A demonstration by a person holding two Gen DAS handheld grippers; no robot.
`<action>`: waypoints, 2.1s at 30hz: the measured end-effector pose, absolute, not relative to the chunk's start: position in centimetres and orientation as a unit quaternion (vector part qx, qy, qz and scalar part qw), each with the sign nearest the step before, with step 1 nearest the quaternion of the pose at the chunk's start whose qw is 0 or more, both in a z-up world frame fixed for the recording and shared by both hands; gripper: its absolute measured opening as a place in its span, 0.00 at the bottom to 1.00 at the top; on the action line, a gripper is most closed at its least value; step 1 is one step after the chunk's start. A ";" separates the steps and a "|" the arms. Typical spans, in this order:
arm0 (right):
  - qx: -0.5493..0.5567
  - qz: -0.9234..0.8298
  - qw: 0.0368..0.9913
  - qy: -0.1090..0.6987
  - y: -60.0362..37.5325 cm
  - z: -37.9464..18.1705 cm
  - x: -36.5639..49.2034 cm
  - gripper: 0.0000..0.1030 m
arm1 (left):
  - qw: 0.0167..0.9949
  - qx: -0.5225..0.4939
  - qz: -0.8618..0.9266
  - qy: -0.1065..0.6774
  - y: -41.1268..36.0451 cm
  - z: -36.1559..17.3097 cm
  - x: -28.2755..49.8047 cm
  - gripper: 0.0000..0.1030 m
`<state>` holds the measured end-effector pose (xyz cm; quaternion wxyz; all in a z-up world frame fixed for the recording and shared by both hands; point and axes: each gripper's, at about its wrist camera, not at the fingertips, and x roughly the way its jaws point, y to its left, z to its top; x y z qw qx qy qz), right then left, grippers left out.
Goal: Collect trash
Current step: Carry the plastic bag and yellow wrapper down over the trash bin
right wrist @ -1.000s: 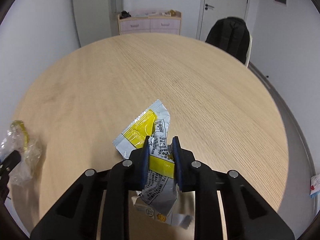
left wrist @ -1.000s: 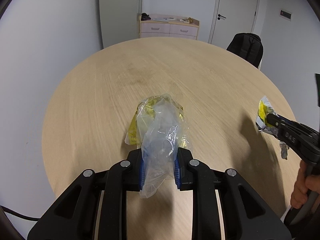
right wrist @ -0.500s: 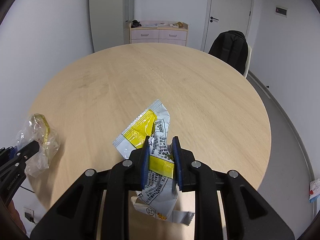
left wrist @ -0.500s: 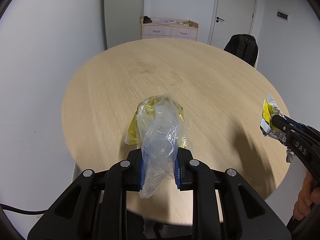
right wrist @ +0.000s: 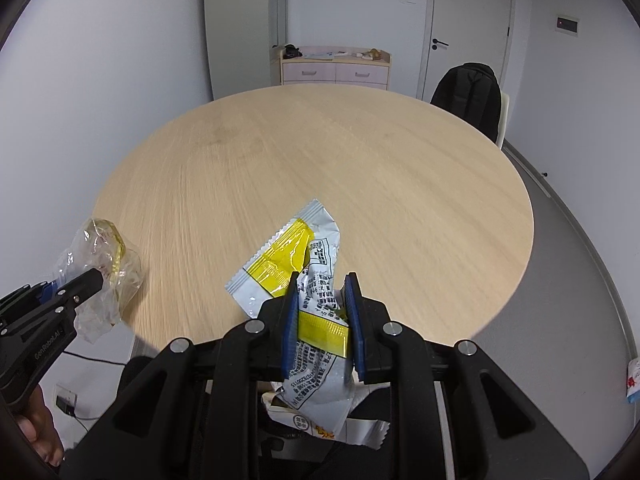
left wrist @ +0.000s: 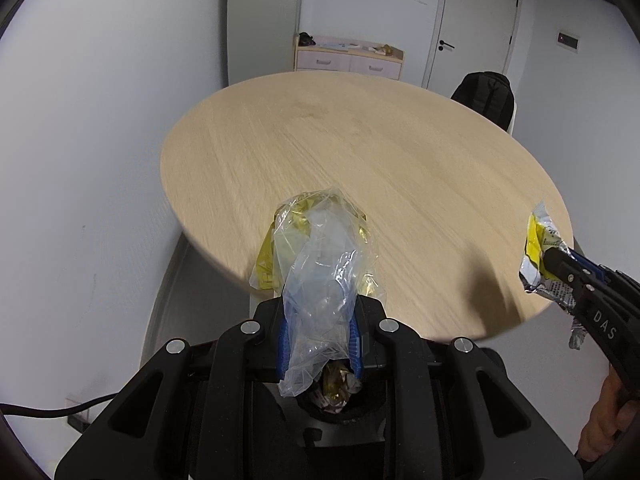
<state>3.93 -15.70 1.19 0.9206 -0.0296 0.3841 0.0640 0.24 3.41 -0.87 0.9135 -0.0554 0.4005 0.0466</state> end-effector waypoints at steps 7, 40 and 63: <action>-0.027 0.069 0.920 0.386 -15.9 0.2 -0.1 0.20 | 0.913 -0.057 0.049 0.401 3.2 -1.7 -2.4 0.21; -0.020 0.051 0.882 0.469 -17.1 -12.6 -1.5 0.20 | 0.870 -0.045 0.025 0.490 1.6 -15.5 -2.2 0.21; -0.037 0.051 0.834 0.548 -13.9 -27.4 8.1 0.20 | 0.834 -0.037 0.026 0.550 2.8 -29.3 6.2 0.22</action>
